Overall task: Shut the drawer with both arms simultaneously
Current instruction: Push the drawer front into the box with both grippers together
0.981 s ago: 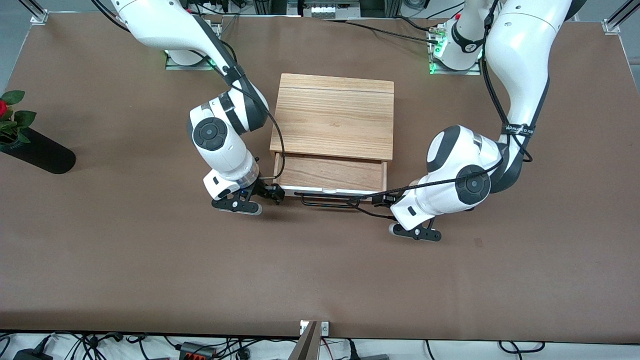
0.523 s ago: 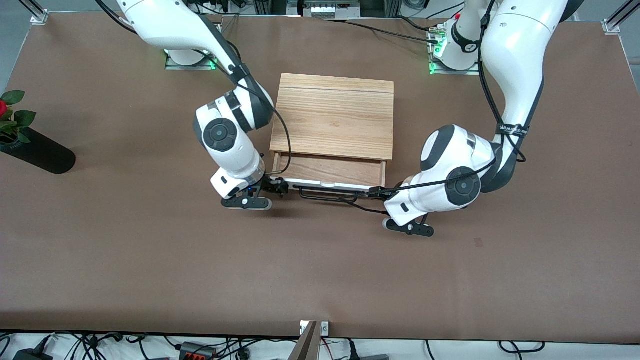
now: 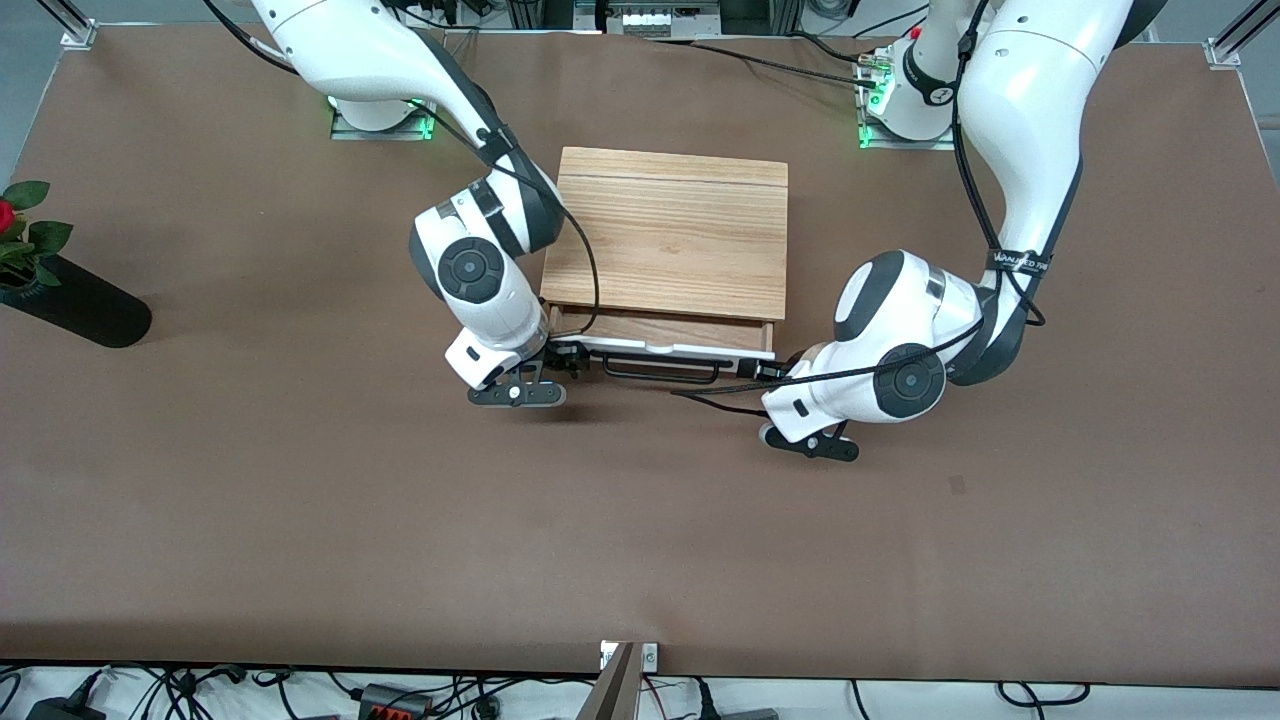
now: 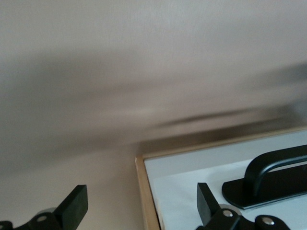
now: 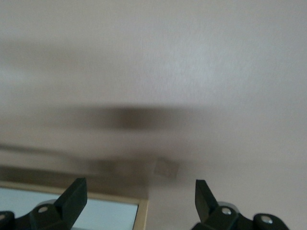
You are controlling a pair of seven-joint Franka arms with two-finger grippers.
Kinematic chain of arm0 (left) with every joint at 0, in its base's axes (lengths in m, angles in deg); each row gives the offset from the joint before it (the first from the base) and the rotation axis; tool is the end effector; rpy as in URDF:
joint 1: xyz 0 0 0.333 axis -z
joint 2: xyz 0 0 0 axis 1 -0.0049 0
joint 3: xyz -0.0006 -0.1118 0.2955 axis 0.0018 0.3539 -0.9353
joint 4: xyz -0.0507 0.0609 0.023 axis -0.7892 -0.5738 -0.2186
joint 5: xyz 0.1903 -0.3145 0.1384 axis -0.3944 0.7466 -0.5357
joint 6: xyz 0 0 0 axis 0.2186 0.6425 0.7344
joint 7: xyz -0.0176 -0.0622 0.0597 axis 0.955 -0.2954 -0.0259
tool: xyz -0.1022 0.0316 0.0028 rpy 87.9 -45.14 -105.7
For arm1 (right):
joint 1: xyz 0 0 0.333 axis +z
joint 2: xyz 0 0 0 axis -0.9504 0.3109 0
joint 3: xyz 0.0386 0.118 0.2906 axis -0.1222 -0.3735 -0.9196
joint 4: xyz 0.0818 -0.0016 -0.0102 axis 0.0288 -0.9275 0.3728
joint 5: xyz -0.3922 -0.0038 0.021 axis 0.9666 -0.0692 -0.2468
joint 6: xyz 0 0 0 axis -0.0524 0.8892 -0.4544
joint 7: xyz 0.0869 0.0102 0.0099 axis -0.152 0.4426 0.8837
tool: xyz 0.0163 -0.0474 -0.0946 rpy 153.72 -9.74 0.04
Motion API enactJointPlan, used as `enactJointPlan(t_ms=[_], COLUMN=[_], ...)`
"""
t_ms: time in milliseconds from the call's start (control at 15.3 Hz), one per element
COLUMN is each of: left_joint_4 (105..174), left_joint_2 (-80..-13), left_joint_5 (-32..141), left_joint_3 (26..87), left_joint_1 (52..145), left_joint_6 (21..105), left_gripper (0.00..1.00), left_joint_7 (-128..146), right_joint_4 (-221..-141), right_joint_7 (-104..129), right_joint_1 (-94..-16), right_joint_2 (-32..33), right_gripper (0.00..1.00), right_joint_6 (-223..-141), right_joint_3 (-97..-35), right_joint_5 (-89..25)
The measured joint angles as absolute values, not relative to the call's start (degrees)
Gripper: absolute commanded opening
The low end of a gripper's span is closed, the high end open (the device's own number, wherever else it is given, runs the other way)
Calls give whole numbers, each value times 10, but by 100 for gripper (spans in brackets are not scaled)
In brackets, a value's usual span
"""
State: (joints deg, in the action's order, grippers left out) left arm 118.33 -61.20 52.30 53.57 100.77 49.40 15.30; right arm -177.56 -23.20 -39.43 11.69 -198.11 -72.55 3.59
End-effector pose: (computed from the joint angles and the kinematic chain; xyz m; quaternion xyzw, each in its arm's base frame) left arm 0.6412 -0.2885 0.2974 0.9794 -0.0754 -0.1600 0.0973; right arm 0.5726 0.3768 0.2560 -0.9997 -0.0134 -0.0009 0.0198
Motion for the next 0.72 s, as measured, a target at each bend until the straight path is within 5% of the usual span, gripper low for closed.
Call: enactJointPlan(t_ms=[720], left_joint_4=[1183], left_joint_2=[-612], left_joint_5=[523], left_joint_3=[538], left_joint_1=[1020], left_joint_6=[413], left_gripper=[100], left_joint_7=[154], right_joint_4=[-1774], right_joint_7=[-232], right_joint_1=[-370], right_joint_2=[117], right_gripper=[100], right_joint_6=[-1923], right_joint_3=[-725], right_joint_5=[36])
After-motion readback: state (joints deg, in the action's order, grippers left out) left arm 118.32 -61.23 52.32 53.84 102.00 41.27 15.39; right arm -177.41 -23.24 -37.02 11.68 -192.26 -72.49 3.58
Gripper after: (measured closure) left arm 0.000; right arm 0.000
